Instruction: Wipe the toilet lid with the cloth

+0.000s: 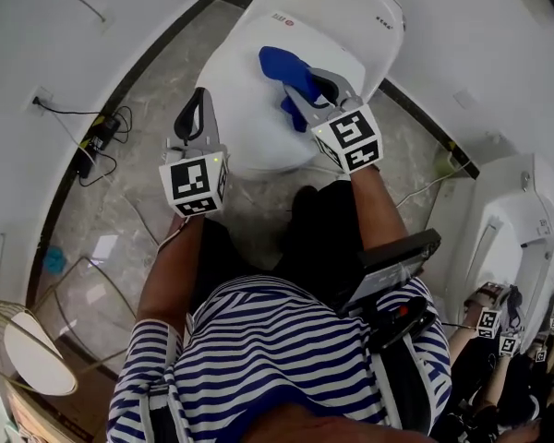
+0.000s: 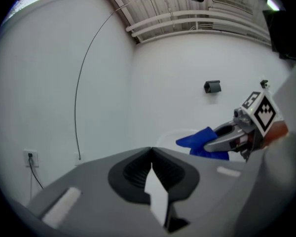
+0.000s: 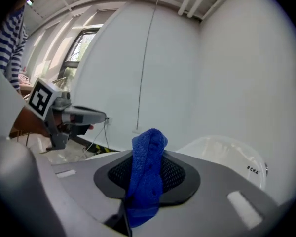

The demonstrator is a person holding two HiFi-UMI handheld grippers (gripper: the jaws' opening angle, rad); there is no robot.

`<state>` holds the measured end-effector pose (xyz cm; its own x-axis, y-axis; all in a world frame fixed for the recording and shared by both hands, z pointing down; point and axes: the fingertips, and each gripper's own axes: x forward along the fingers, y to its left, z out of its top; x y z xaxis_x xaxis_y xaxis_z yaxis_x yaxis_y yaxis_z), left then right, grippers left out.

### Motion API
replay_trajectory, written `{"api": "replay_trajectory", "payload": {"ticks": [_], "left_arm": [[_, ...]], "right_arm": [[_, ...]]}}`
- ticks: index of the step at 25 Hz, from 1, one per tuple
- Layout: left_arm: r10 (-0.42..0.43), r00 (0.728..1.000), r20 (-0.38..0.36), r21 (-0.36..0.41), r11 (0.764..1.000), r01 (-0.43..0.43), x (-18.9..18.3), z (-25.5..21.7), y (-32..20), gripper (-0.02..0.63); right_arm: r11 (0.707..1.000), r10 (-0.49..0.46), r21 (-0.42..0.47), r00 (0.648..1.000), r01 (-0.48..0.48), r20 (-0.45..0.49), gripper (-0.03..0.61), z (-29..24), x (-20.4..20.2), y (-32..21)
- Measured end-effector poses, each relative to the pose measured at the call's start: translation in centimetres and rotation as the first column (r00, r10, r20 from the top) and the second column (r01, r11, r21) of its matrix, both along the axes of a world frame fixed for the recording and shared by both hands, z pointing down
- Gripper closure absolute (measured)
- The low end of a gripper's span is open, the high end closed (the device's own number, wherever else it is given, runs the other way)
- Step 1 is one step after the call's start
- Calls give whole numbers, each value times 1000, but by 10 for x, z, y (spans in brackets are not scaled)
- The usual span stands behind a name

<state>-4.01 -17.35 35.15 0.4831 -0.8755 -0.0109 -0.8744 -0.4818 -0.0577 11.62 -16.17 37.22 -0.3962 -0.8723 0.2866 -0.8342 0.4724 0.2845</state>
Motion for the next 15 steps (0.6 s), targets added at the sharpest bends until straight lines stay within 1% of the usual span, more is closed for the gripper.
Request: {"api": "replay_trajectory", "payload": {"ticks": [3, 5, 10, 13, 15], "left_arm": [[10, 1000, -5, 7, 1000, -10, 5, -6, -2, 612], [10, 1000, -13, 14, 1000, -10, 5, -10, -4, 612], [13, 1000, -20, 31, 999, -12, 13, -19, -4, 612], [32, 999, -17, 26, 999, -32, 15, -17, -1, 612], [32, 999, -14, 22, 999, -32, 11, -16, -3, 612]], "right_arm": [[995, 87, 46, 991, -92, 100, 463, -21, -5, -5], [990, 119, 60, 980, -130, 158, 463, -30, -11, -7], [975, 156, 122, 965, -185, 212, 463, -33, -15, -2], [965, 186, 135, 950, -225, 250, 463, -33, -9, 2], [958, 201, 149, 945, -245, 257, 463, -35, -7, -1]]}}
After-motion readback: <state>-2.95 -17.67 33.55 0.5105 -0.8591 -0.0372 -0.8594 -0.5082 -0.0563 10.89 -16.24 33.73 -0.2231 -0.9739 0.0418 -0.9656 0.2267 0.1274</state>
